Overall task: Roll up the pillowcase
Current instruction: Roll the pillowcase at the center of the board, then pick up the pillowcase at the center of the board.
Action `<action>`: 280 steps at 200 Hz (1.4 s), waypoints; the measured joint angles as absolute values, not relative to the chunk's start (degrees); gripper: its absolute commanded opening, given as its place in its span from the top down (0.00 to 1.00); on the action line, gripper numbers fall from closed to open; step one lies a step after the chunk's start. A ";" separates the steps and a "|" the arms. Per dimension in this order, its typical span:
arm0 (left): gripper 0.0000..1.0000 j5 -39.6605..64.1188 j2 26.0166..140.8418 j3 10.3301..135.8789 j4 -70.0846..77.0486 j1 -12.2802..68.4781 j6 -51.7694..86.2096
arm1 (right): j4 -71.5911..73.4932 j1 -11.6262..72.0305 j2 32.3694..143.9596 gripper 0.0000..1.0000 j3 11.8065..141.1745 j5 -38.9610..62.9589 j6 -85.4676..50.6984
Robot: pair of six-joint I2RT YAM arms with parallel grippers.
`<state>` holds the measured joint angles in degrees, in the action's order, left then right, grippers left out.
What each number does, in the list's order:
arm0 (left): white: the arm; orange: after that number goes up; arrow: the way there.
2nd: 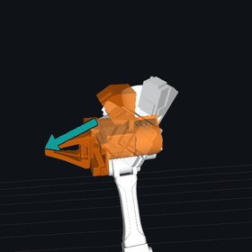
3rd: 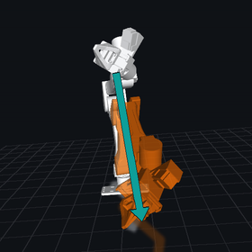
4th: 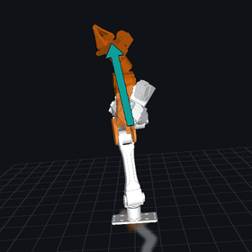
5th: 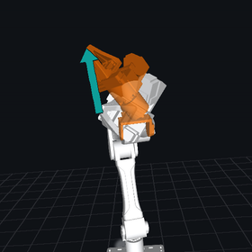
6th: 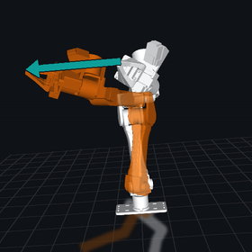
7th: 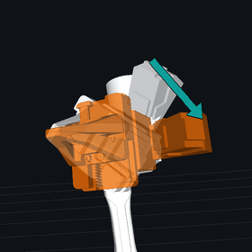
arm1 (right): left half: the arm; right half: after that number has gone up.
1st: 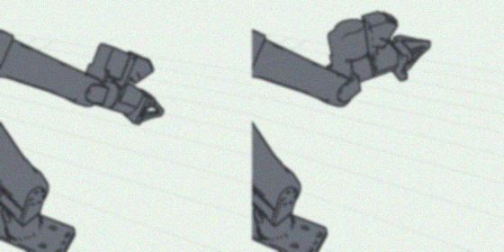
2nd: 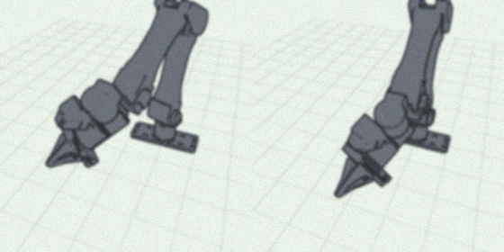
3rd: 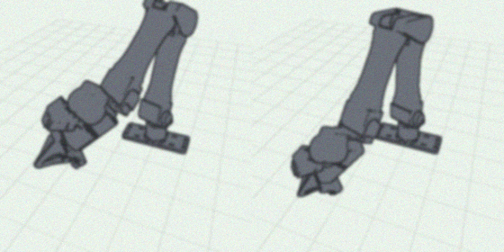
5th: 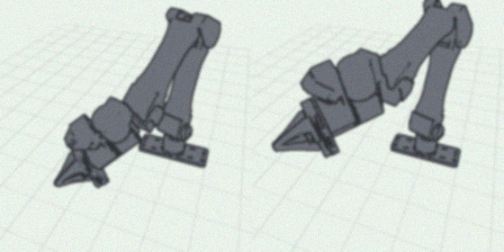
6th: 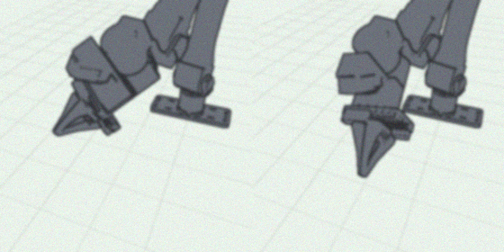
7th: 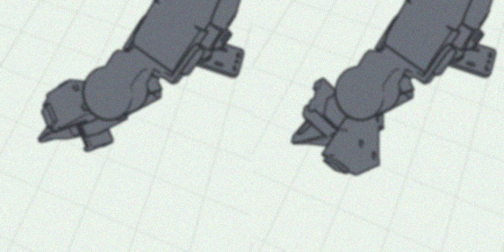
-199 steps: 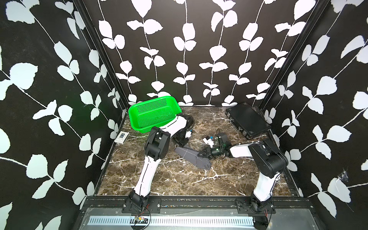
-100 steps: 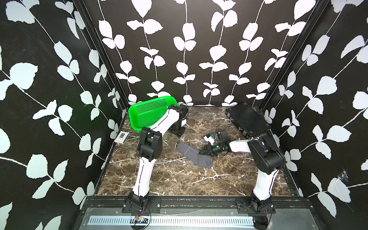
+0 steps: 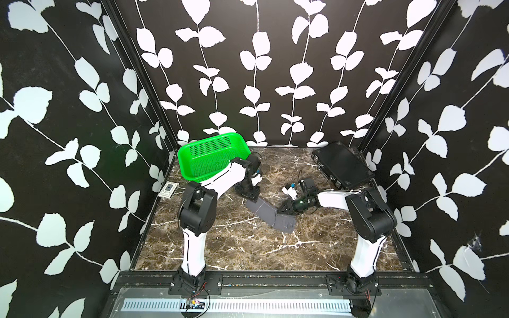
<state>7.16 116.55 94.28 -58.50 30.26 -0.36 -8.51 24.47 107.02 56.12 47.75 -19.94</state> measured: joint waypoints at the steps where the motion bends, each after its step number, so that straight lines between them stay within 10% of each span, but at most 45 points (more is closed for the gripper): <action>1: 0.39 7.16 116.68 94.30 -58.48 30.24 -0.36 | -8.67 24.47 106.94 0.64 56.12 47.62 -19.75; 85: 0.39 7.09 122.54 97.62 -58.11 28.97 -2.07 | -21.02 26.48 95.68 0.56 56.14 40.27 -9.13; 184: 0.32 4.95 123.22 105.43 -60.34 28.56 1.65 | -25.30 30.11 96.64 0.78 54.41 34.50 -5.45; 280: 0.30 12.64 97.21 65.28 -29.78 34.68 36.73 | -22.52 32.86 97.25 0.79 52.25 33.04 -7.20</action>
<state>12.64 97.21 65.28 -29.78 34.68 36.73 -22.52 32.86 97.25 52.25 33.04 -7.20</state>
